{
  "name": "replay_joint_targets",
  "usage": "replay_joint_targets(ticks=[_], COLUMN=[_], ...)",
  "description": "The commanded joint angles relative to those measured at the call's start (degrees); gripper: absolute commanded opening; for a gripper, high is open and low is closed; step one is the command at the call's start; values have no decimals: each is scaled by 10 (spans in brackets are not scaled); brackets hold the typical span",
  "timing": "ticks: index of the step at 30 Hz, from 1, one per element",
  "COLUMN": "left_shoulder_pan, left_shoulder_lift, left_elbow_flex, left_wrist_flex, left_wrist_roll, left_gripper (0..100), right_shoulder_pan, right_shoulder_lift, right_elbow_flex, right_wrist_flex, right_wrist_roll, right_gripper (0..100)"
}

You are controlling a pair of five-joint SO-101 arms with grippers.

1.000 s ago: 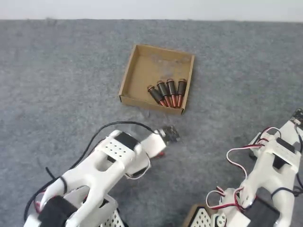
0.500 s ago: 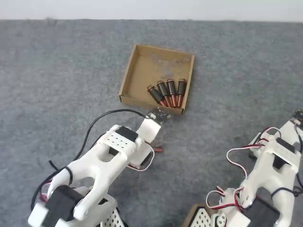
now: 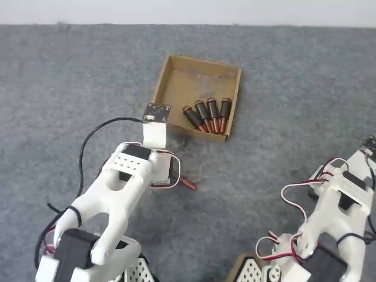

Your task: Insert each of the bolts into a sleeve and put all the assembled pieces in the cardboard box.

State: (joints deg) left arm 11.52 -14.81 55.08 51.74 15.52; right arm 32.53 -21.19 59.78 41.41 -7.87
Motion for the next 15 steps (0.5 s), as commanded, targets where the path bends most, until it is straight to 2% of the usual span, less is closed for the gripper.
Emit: replay_joint_targets(ticks=[1, 5, 11, 15], left_shoulder_pan=[-4, -4, 6, 32], left_shoulder_lift=[-3, -7, -100, -153], left_elbow_flex=[-29, -24, -29, 30], left_wrist_flex=[-15, -22, 60, 21], left_wrist_roll=[12, 13, 11, 13], left_gripper=[11, 11, 10, 10], right_shoulder_pan=[-3, -3, -3, -3], right_shoulder_lift=[-29, -29, -29, -29], right_elbow_flex=[-2, -2, -2, -2], right_wrist_flex=[3, 3, 3, 3], right_wrist_roll=[10, 10, 10, 10], right_gripper=[7, 7, 7, 7])
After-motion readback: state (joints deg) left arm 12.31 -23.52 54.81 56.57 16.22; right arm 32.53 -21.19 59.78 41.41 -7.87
